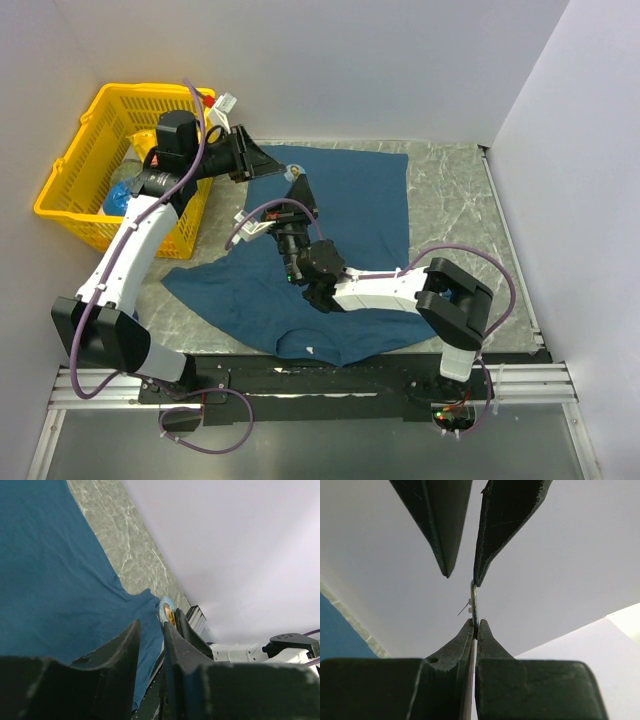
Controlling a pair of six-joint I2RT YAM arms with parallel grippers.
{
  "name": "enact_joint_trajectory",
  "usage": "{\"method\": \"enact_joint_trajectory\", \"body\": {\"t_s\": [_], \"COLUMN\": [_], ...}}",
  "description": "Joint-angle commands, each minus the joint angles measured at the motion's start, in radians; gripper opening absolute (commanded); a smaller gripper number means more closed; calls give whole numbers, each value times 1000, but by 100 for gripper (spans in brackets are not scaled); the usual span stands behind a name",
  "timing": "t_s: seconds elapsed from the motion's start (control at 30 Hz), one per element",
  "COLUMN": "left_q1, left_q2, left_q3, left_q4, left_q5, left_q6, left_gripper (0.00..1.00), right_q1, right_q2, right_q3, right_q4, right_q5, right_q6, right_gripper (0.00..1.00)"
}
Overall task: Pin the brooch onto the clothing
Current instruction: Open the brooch.
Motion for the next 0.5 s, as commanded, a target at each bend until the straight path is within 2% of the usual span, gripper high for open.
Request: {"method": "enact_joint_trajectory", "body": {"t_s": [0.0, 0.2, 0.27, 0.47], "left_q1": [1, -10, -16, -38], "left_q2": [7, 9, 10, 27], "left_q3": [37, 45, 45, 57], "left_q4": [16, -8, -8, -2], "left_q5": [30, 43, 39, 52], "left_q6": [3, 20, 20, 12], "left_gripper": [27, 26, 22, 28], "right_q1": [12, 13, 13, 13], "right_q2": [7, 21, 27, 30], "right_q3": [16, 35, 41, 44], "right_q4": [336, 314, 307, 299], "right_q5": [-4, -1, -1, 2], "right_q6": [8, 18, 17, 14], "right_gripper": [0, 0, 0, 0]}}
